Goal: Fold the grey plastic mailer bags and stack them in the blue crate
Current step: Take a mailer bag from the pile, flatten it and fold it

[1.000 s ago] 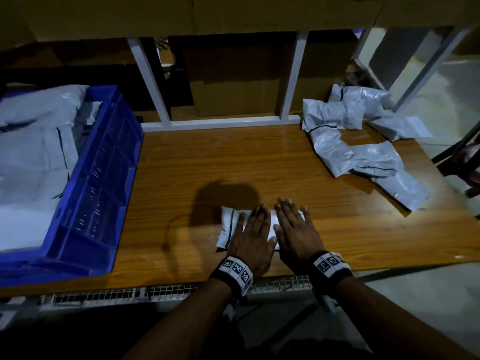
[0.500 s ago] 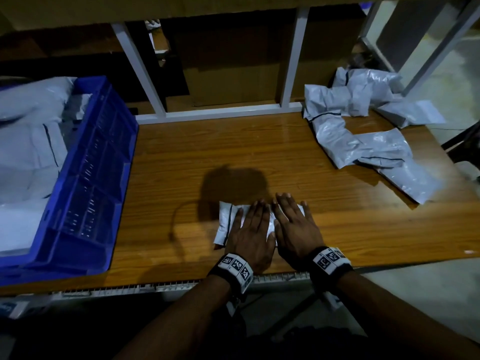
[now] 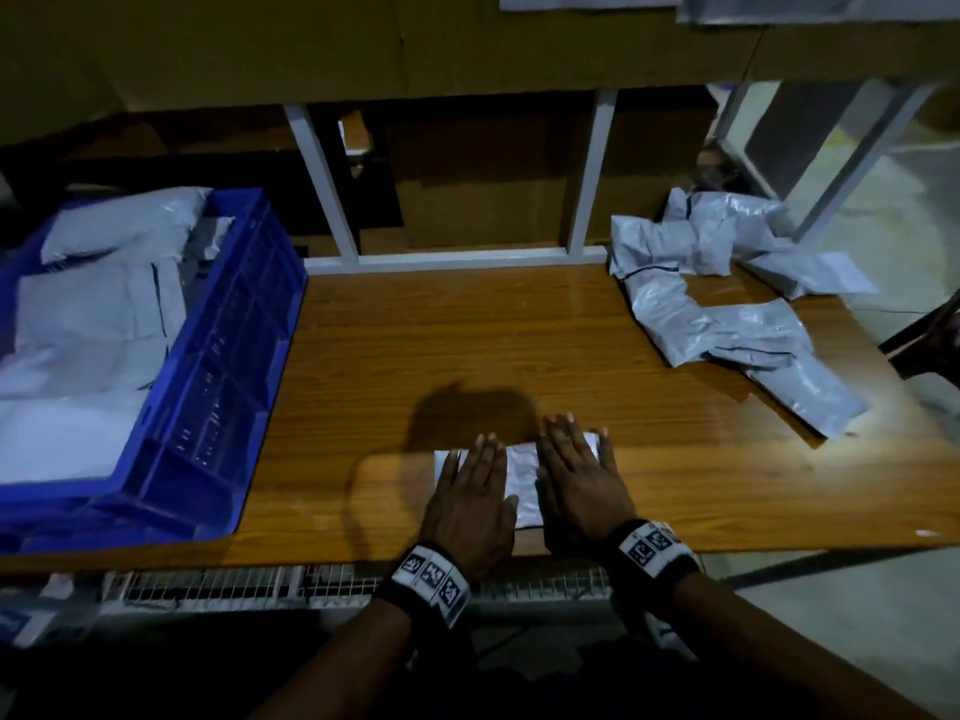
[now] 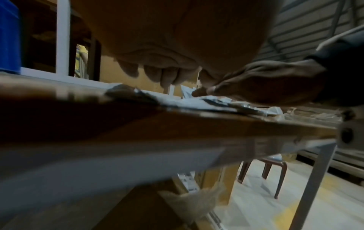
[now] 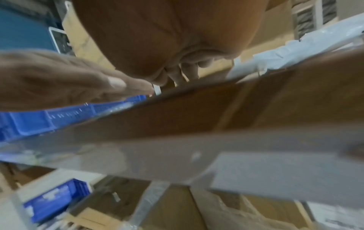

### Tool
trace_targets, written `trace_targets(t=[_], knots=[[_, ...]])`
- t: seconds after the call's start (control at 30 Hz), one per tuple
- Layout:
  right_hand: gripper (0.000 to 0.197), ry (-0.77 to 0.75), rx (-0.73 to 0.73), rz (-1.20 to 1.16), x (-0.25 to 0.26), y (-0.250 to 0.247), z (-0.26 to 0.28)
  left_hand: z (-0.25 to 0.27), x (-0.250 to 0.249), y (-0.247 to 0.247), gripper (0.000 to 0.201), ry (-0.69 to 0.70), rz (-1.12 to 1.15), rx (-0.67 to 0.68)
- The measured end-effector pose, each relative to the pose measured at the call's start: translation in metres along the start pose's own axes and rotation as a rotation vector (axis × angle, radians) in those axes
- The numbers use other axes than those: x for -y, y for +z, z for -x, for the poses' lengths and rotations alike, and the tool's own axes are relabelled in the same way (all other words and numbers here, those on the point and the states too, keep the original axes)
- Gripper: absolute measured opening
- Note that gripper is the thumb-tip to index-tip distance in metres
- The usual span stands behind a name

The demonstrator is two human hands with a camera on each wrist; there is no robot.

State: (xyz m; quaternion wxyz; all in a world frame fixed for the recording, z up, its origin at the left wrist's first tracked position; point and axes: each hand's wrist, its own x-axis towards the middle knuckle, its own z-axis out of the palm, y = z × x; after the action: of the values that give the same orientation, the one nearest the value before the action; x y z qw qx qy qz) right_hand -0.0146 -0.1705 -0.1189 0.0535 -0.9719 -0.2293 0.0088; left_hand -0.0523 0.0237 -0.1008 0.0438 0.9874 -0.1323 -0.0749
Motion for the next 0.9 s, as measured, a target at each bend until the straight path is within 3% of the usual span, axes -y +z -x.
trace_targets(t=[0.2, 0.47, 0.9], knots=[[0.068, 0.009, 0.057, 0.004, 0.005, -0.001, -0.002, -0.007, 0.009, 0.027, 0.081, -0.072, 0.025, 0.028], [0.067, 0.015, 0.067, 0.068, 0.005, 0.005, -0.003, -0.007, 0.009, 0.037, 0.080, -0.051, 0.038, -0.087], [0.068, 0.038, 0.074, 0.034, 0.008, 0.002, -0.003, -0.006, 0.011, 0.042, 0.078, -0.057, 0.039, -0.082]])
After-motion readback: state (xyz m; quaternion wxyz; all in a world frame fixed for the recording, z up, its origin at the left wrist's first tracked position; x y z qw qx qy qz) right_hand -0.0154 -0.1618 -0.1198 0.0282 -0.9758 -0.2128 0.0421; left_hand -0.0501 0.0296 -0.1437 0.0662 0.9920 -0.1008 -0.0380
